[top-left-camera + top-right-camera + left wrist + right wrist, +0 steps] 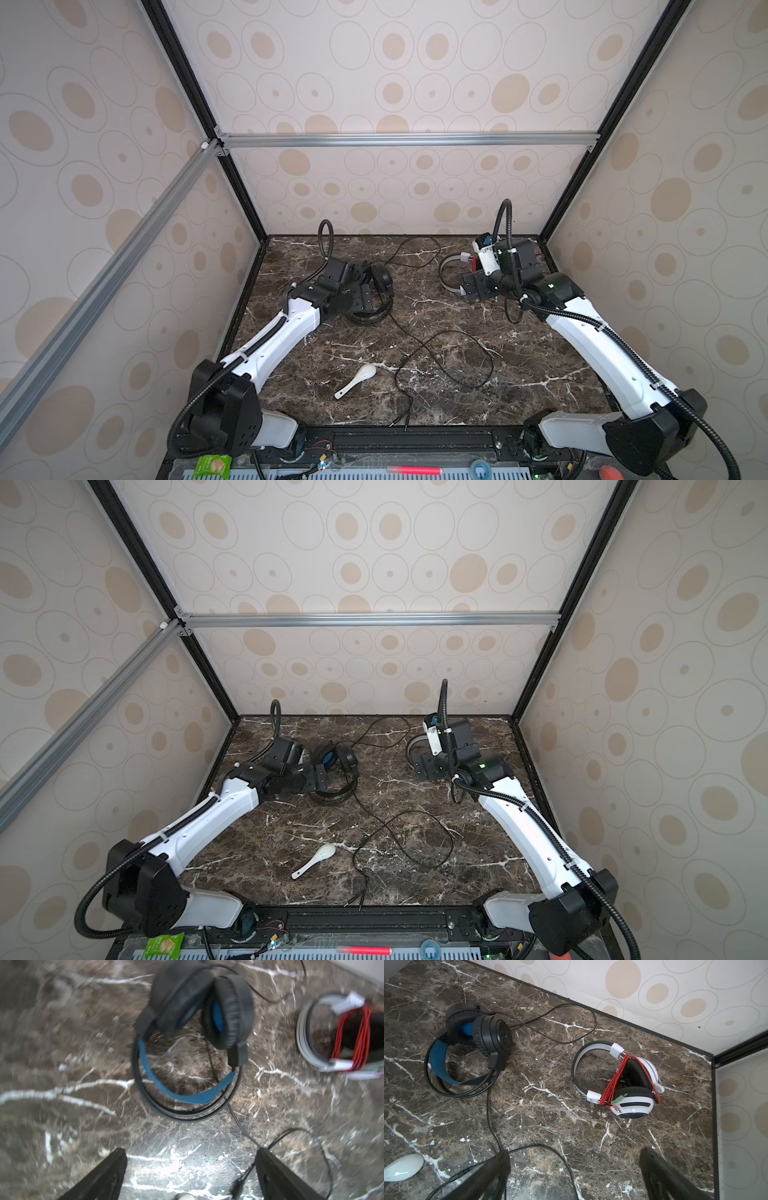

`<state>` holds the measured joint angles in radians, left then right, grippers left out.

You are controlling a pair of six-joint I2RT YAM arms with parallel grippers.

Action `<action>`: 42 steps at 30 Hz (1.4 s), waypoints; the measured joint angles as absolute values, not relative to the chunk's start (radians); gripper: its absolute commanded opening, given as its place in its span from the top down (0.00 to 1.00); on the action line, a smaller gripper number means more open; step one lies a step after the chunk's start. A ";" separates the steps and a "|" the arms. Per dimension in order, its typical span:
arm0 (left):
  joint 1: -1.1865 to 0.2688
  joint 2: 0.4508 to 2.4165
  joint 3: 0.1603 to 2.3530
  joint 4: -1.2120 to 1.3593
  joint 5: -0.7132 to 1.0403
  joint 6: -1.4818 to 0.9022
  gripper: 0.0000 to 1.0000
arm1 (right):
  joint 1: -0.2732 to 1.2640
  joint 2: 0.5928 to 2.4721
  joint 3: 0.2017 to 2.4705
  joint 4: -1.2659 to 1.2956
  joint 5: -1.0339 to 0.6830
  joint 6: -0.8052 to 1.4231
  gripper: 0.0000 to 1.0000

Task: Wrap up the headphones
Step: 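Set the wrapped white headphones on the table and release with the left gripper, then lower the left gripper onto the black headphones' headband and close it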

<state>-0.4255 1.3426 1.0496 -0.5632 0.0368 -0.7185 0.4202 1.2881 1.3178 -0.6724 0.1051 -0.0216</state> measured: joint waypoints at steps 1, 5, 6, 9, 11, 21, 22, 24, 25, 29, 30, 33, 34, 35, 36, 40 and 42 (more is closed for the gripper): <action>-0.427 1.324 1.017 -0.540 0.034 -0.756 0.02 | 0.420 1.292 1.318 -0.672 0.101 -0.022 0.00; -0.429 1.315 0.896 -0.437 0.004 -0.908 0.03 | 0.422 1.299 1.318 -0.672 0.082 -0.019 0.00; -0.429 1.328 0.873 -0.410 -0.006 -0.945 0.03 | 0.423 1.299 1.318 -0.672 0.079 -0.019 0.00; -0.429 1.387 0.859 -0.342 -0.020 -1.017 0.03 | 0.426 1.299 1.318 -0.670 0.069 -0.018 0.00; -0.429 1.439 0.876 -0.313 -0.027 -1.044 0.03 | 0.426 1.299 1.318 -0.669 0.063 -0.019 0.00; -0.434 1.584 0.913 -0.247 -0.041 -1.127 0.17 | 0.426 1.281 1.304 -0.665 0.073 -0.020 0.00; -0.435 1.592 0.907 -0.239 -0.041 -1.135 0.17 | 0.426 1.280 1.304 -0.664 0.075 -0.020 0.00; -0.437 1.611 0.899 -0.233 -0.044 -1.146 0.18 | 0.426 1.279 1.304 -0.662 0.076 -0.020 0.00; -0.437 1.620 0.898 -0.229 -0.044 -1.148 0.18 | 0.426 1.279 1.304 -0.661 0.078 -0.022 0.00; -0.437 1.670 0.902 -0.203 -0.049 -1.148 0.22 | 0.426 1.278 1.304 -0.659 0.080 -0.027 0.00; -0.437 1.679 0.902 -0.196 -0.050 -1.148 0.25 | 0.426 1.278 1.304 -0.658 0.082 -0.028 0.00; -0.439 1.691 0.904 -0.178 -0.051 -1.147 0.45 | 0.426 1.278 1.304 -0.657 0.084 -0.031 0.00; -0.440 1.695 0.904 -0.174 -0.052 -1.147 0.50 | 0.426 1.277 1.304 -0.657 0.086 -0.031 0.00; -0.441 1.697 0.904 -0.174 -0.053 -1.142 0.55 | 0.426 1.277 1.303 -0.657 0.087 -0.031 0.00; -0.441 1.697 0.904 -0.177 -0.056 -1.140 0.60 | 0.426 1.276 1.302 -0.657 0.089 -0.032 0.00; -0.440 1.696 0.904 -0.183 -0.064 -1.119 0.70 | 0.426 1.272 1.299 -0.657 0.097 -0.035 0.00; -0.440 1.691 0.904 -0.191 -0.070 -1.100 0.76 | 0.426 1.272 1.299 -0.656 0.104 -0.036 0.00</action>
<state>-0.4404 1.6905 0.9039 -0.1913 -0.0704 -1.1004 0.4263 1.2716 1.2991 -0.6559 0.1036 -0.0364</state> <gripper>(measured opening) 0.288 0.997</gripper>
